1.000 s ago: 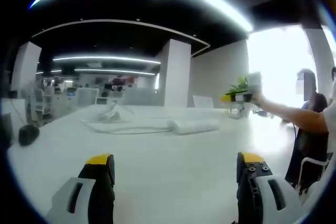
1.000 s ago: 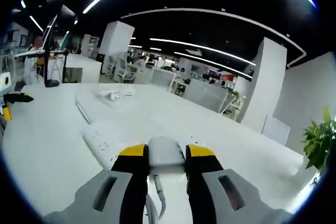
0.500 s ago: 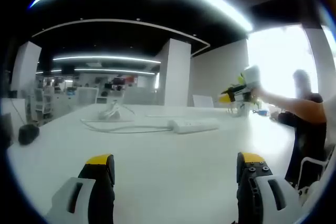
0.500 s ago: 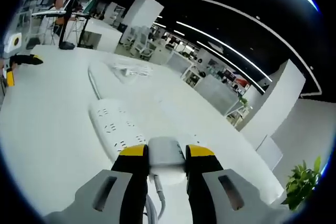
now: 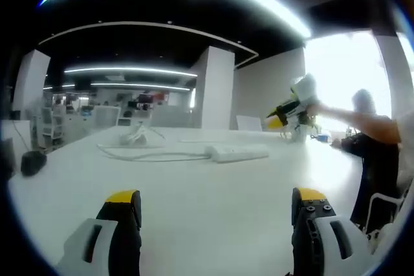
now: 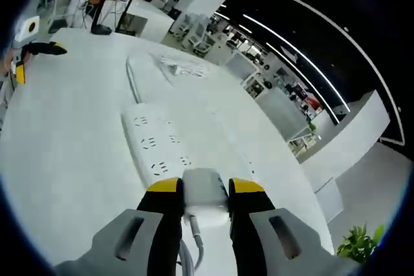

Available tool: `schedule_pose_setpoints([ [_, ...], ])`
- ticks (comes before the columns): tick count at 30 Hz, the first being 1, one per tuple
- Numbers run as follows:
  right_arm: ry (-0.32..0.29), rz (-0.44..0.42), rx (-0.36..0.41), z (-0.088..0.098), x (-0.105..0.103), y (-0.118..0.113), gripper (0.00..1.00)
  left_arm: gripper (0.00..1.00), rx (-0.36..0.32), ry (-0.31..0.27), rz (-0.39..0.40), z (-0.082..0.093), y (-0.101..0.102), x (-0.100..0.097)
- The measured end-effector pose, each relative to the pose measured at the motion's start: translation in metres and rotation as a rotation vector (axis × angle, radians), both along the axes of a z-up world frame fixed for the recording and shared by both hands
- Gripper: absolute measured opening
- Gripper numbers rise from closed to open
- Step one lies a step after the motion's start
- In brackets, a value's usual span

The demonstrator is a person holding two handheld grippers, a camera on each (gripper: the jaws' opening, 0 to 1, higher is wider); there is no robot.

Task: Straighten the power strip on the desk, plug the charger into it

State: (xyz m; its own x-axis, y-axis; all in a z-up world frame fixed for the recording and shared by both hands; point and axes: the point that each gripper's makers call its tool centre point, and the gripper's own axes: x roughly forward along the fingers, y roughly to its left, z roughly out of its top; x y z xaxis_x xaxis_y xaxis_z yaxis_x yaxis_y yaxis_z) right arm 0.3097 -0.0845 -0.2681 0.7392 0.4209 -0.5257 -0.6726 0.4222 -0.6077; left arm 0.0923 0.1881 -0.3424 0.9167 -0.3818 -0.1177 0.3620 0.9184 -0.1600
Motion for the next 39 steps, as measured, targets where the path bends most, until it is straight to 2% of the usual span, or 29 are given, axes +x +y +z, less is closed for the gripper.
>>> schedule_pose_setpoints([
  [14,0.042,0.034,-0.156,-0.012,0.003,0.006,0.25,0.99,0.006,0.002,-0.005,0.002,-0.002,0.002],
  [24,0.101,0.064,-0.321,-0.030,0.001,0.004,0.25,0.99,0.004,0.001,-0.006,0.002,-0.002,0.003],
  [29,0.102,0.073,-0.380,-0.036,0.002,0.003,0.25,0.99,0.005,0.002,-0.003,0.002,0.000,0.002],
  [32,0.089,0.092,-0.439,-0.040,0.002,0.002,0.25,0.99,0.000,0.001,0.001,0.002,0.001,0.001],
  [39,0.103,0.103,-0.465,-0.041,0.002,0.003,0.25,0.99,0.003,-0.002,0.003,0.003,0.002,0.001],
])
